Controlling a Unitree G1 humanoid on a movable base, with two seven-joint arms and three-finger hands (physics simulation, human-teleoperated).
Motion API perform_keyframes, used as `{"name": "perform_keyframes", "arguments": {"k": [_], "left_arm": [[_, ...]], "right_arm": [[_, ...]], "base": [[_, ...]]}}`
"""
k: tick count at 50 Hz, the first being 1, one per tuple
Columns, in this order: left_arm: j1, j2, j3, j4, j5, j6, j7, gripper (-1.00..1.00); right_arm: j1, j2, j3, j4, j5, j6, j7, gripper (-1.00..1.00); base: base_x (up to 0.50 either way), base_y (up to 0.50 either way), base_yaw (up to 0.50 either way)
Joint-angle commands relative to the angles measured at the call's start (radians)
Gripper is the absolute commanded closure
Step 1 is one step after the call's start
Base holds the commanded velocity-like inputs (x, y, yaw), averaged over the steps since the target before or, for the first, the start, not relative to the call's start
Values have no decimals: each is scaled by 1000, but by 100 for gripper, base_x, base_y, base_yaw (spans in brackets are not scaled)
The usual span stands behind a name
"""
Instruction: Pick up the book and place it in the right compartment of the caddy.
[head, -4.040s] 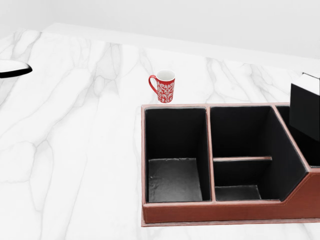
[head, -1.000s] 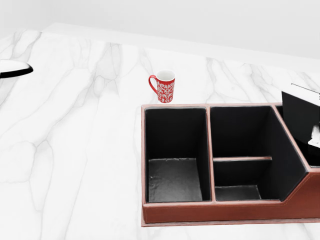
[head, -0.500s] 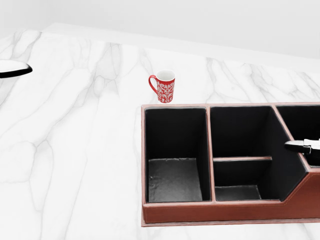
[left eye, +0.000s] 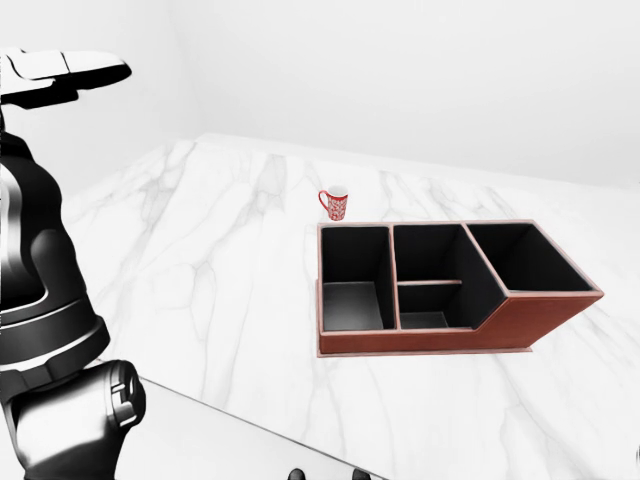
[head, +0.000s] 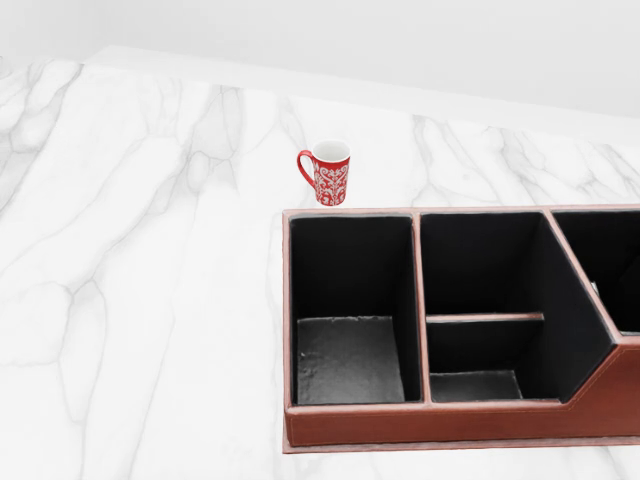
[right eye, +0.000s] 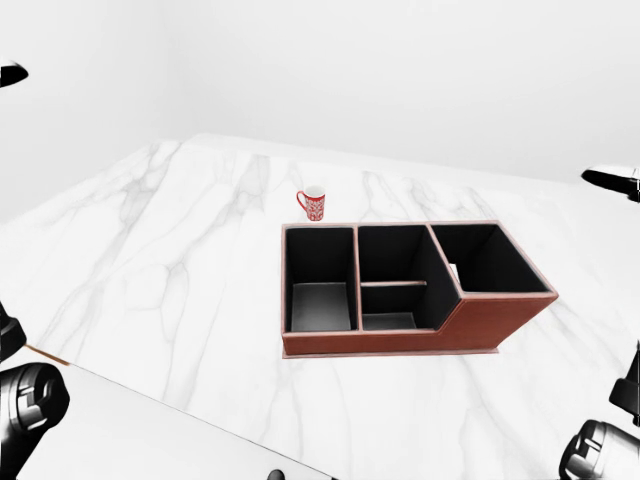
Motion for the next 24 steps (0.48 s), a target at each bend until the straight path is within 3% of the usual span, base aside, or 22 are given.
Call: {"name": "perform_keyframes", "arguments": {"k": [1, 8, 12, 24], "left_arm": [[-131, 125, 17, 87, -64, 0, 91, -100], [-173, 176, 19, 116, -95, 0, 133, -100], [-211, 208, 25, 138, -113, 0, 159, -100], [-212, 243, 19, 130, -154, 0, 208, -100]], "right_arm": [[6, -220, -116, -6, 216, 0, -47, -100], [68, -275, -183, 8, 290, 0, -67, -100], [90, -352, -246, 34, 347, 0, -76, -100], [199, -395, -353, 70, 414, 0, -65, -100]], "base": [[0, 0, 0], [0, 0, 0], [0, 0, 0], [0, 0, 0]]}}
